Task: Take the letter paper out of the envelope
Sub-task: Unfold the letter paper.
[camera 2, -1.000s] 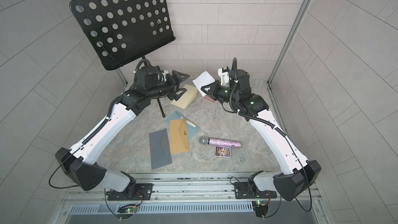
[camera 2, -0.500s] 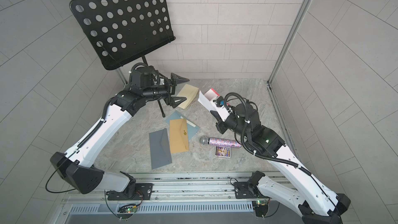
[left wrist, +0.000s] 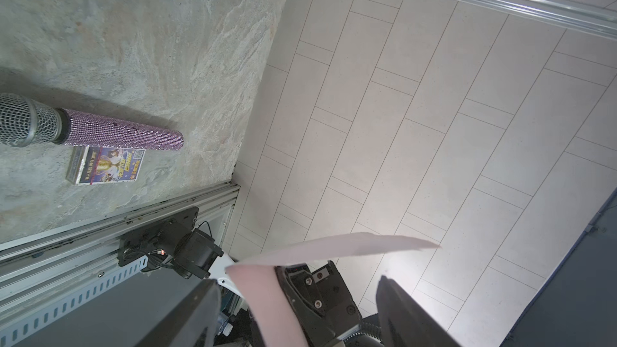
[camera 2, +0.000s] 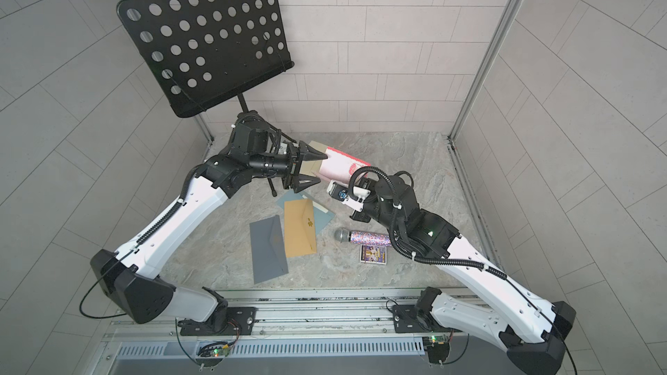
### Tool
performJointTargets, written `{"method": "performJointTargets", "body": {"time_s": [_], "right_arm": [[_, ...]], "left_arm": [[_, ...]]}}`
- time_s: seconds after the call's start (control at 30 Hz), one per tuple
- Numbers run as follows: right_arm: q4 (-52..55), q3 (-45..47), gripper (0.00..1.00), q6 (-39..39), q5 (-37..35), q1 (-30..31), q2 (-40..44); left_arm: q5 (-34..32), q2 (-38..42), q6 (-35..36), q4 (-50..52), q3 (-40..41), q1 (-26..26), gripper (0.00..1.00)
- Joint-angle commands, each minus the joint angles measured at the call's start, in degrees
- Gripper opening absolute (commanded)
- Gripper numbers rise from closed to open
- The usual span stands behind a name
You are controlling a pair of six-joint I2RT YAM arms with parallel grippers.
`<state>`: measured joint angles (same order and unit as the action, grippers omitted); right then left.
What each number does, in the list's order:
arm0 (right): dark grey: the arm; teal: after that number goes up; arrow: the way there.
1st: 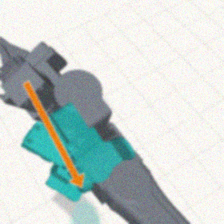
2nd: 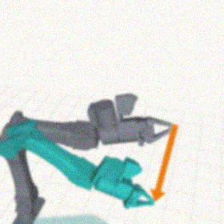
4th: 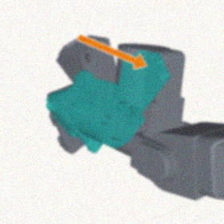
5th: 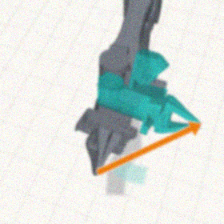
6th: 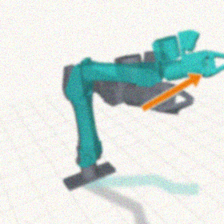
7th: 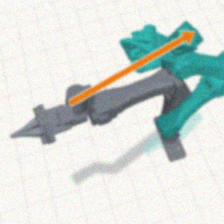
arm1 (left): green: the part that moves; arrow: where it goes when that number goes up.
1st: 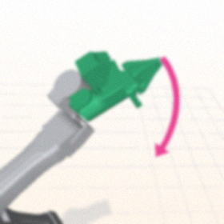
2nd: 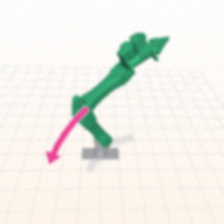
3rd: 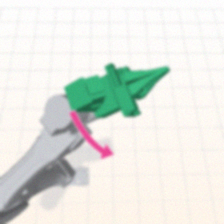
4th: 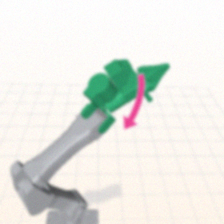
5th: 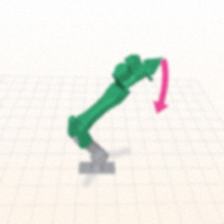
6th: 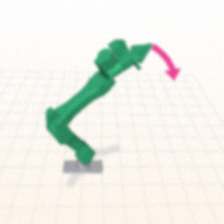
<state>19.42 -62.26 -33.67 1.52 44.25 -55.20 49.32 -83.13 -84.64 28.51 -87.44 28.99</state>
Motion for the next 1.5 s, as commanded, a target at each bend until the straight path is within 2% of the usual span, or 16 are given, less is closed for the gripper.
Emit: {"method": "performJointTargets", "body": {"time_s": [0.0, 0.23, 0.4, 0.7, 0.87, 0.97, 1.07, 1.1, 1.27, 1.33, 1.47], "right_arm": [[-1.9, -1.8, 0.0, -2.1, -0.1, 0.4, 0.3], [-2.5, -2.3, 0.0, -2.6, 0.8, 0.9, 0.2], [-3.5, -2.2, 0.0, -2.8, 0.6, 1.3, -0.2], [-4.5, -0.7, 0.0, -3.0, 0.0, 1.8, -0.7], [-4.6, -0.6, 0.0, -2.8, -0.2, 2.8, -1.1], [-3.9, -1.1, 0.0, -1.3, -0.3, 2.9, -1.5], [0.5, -4.5, 0.0, 3.8, 0.1, 3.2, -3.6], [1.5, -5.7, 0.05, 6.2, -0.5, 3.3, -4.3], [5.3, -8.3, 0.55, 20.3, -3.6, 3.3, -4.0], [6.5, -8.0, 0.64, 26.3, -4.0, 3.2, -2.2], [10.5, -8.1, 0.83, 38.7, -0.2, 2.0, 1.8]], "left_arm": [[1.7, 1.4, 2.1, 2.4, 0.9, -0.1, 0.78], [1.5, 0.9, 0.8, -1.2, 2.8, 0.0, 0.64], [1.3, 1.0, -0.3, -3.3, 3.4, 0.0, 0.46], [0.8, 2.6, -3.1, -6.5, 5.5, 0.1, 0.28], [-0.4, 3.3, -6.4, -11.9, 7.0, 0.1, 0.01], [-0.4, 3.1, -8.3, -15.9, 7.3, 0.0, 0.0], [-1.4, 2.8, -8.3, -18.1, 6.1, 0.0, 0.0], [-2.2, 2.9, -8.1, -18.6, 5.8, -0.1, 0.0], [-8.2, 3.6, -3.5, -19.2, 5.3, -2.2, 0.0], [-11.4, 4.3, -1.5, -20.5, 6.3, -3.2, 0.0], [-16.9, 5.6, 4.4, -22.8, 7.5, -4.6, 0.0]]}}
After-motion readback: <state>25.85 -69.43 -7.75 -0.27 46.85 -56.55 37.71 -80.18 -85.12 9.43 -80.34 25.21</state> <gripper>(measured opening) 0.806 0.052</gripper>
